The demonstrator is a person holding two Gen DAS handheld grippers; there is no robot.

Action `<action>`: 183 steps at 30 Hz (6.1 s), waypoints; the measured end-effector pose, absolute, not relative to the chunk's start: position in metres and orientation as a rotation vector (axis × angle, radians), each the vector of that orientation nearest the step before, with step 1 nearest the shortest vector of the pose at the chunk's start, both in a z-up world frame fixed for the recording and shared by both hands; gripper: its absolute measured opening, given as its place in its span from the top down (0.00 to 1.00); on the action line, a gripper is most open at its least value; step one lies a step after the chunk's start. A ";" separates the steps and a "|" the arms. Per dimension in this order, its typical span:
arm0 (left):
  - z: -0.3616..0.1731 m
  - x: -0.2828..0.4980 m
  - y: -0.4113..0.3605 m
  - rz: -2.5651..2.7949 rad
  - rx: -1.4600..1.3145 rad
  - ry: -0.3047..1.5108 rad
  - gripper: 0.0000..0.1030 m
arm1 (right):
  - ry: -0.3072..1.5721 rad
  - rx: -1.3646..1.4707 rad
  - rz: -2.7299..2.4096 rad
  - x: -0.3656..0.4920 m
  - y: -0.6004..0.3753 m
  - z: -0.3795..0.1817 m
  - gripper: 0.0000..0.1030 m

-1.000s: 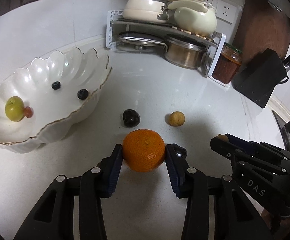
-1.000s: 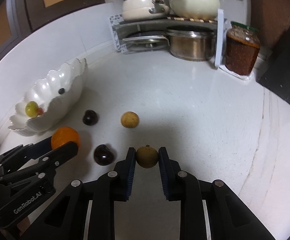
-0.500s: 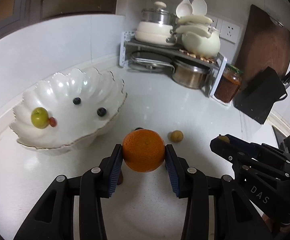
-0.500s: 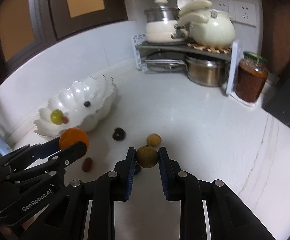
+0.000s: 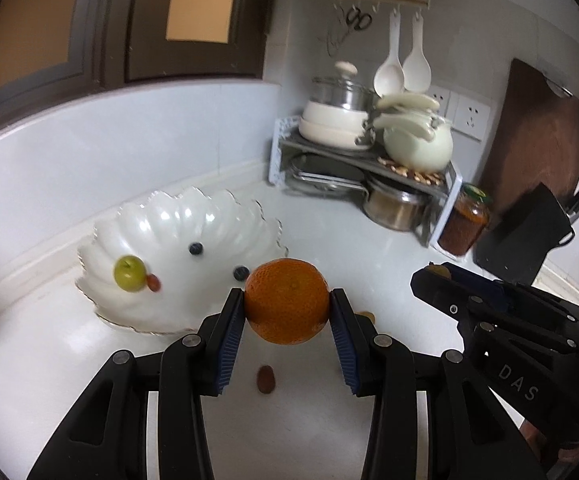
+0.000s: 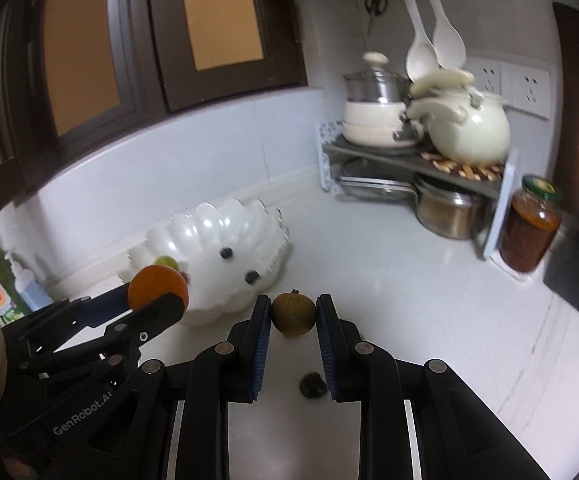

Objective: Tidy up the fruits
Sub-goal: 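Carry the orange and brown round fruit over the white bowl with both tools, then open the left tool dropping the orange while the right tool releases the brown fruit, then move both tools back from the bowl toward the remaining fruits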

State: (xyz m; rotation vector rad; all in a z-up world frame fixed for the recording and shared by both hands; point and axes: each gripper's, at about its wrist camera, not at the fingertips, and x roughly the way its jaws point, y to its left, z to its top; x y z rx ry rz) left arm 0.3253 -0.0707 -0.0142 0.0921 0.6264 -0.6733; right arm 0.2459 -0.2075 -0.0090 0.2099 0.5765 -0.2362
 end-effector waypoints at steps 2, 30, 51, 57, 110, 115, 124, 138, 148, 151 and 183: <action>-0.008 0.328 -0.067 -0.652 0.088 0.615 0.59 | 0.565 0.200 -0.226 0.249 -0.205 -0.004 0.76; 0.010 0.403 -0.037 -0.511 0.081 0.648 0.59 | 0.560 0.120 -0.112 0.352 -0.184 0.026 0.76; -0.033 0.469 -0.046 -0.433 0.135 0.810 0.59 | 0.758 0.109 -0.068 0.444 -0.189 -0.020 0.76; -0.049 0.484 -0.047 -0.414 0.137 0.869 0.59 | 0.814 0.111 -0.065 0.462 -0.190 -0.038 0.76; 0.010 0.432 -0.044 -0.408 0.116 0.746 0.48 | 0.704 0.124 -0.126 0.380 -0.197 0.014 0.59; 0.022 0.410 -0.048 -0.428 0.124 0.705 0.47 | 0.662 0.121 -0.143 0.355 -0.201 0.025 0.59; 0.039 0.373 -0.056 -0.483 0.115 0.654 0.46 | 0.612 0.132 -0.171 0.314 -0.214 0.040 0.59; 0.038 0.334 -0.062 -0.533 0.146 0.628 0.46 | 0.572 0.138 -0.228 0.265 -0.218 0.042 0.59; 0.007 0.326 -0.069 -0.564 0.186 0.695 0.46 | 0.629 0.154 -0.245 0.255 -0.221 0.015 0.59; -0.003 0.324 -0.071 -0.571 0.209 0.707 0.46 | 0.651 0.159 -0.242 0.255 -0.221 0.005 0.59; -0.104 0.345 -0.084 -0.618 0.241 0.924 0.47 | 0.889 0.203 -0.240 0.275 -0.223 -0.097 0.59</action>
